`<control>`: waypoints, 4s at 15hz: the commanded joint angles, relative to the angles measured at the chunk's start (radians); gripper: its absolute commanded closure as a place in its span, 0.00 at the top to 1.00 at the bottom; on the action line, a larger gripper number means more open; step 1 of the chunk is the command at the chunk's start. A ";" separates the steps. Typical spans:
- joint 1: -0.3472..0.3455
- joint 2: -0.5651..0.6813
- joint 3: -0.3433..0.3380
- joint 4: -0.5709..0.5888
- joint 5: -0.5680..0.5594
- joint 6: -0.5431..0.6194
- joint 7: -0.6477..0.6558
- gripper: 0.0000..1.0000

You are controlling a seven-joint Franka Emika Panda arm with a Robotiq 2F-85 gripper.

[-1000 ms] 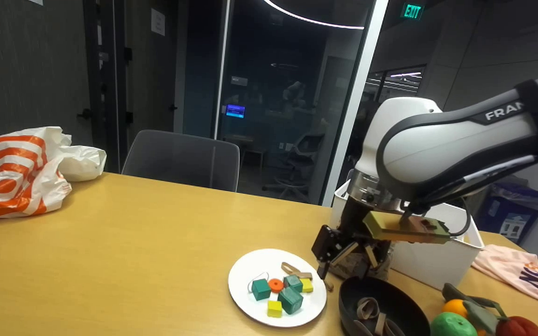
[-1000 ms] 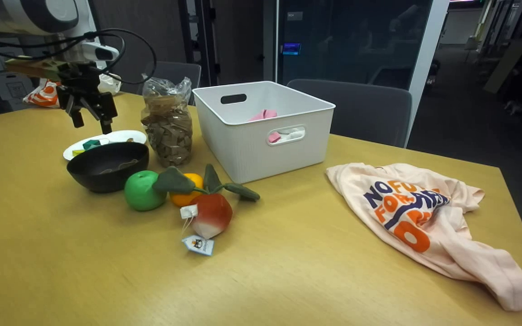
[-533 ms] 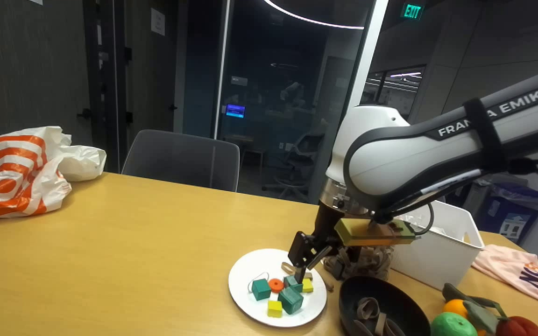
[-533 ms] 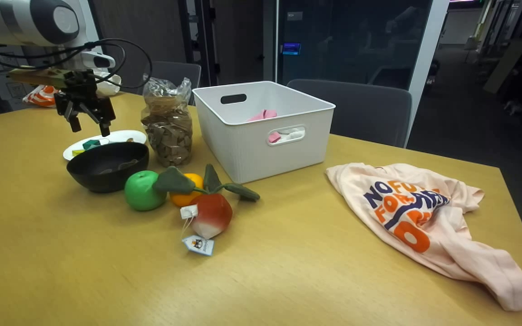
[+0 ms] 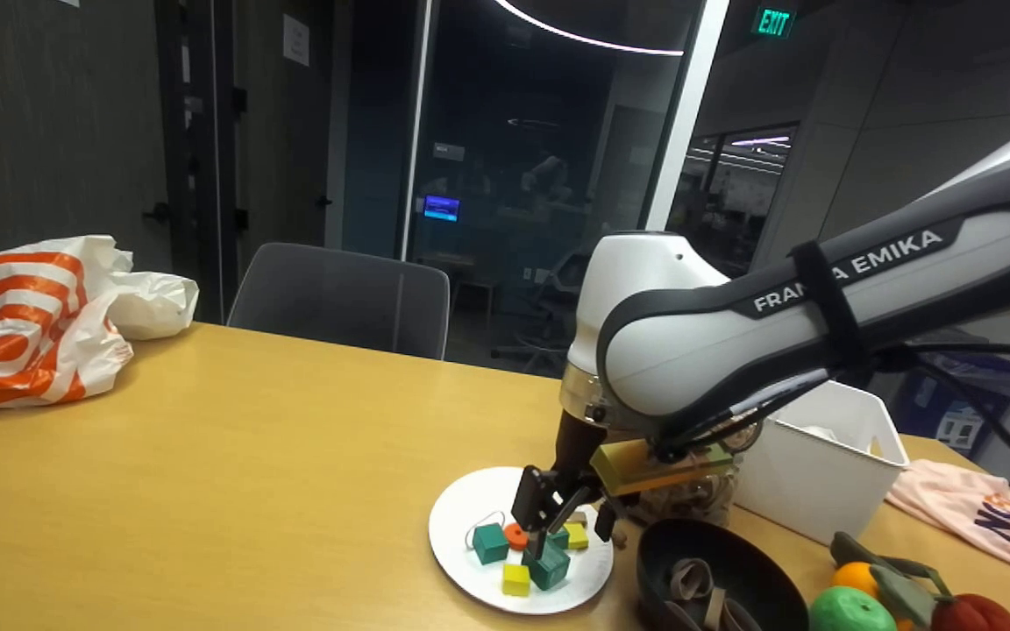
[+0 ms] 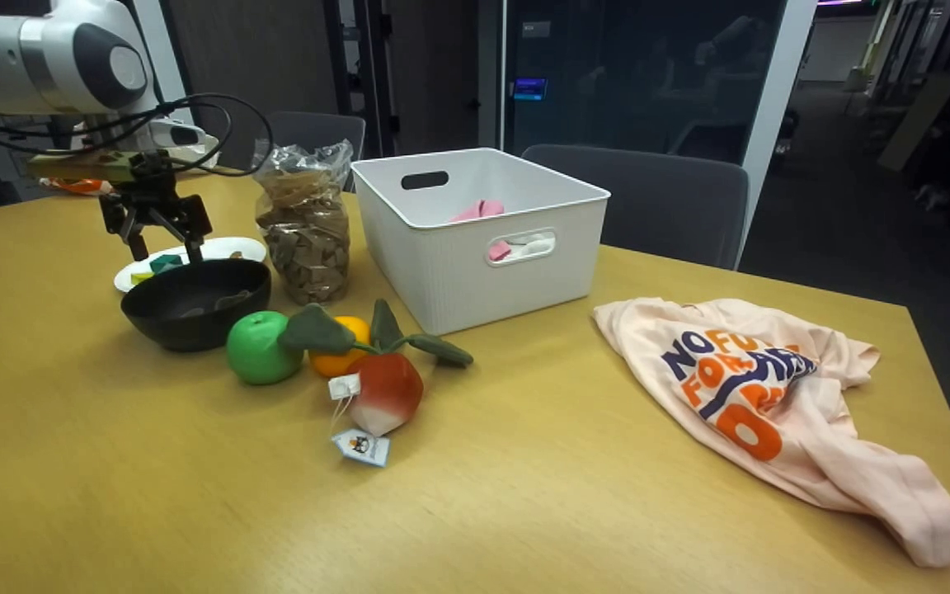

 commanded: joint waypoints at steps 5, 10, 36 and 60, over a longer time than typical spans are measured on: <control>0.040 0.083 -0.017 0.121 -0.011 -0.045 -0.008 1.00; 0.036 0.112 -0.016 0.157 0.007 -0.088 -0.030 1.00; -0.088 -0.075 -0.054 0.155 0.150 -0.369 -0.062 0.18; -0.095 -0.143 -0.037 -0.017 0.140 -0.297 0.012 1.00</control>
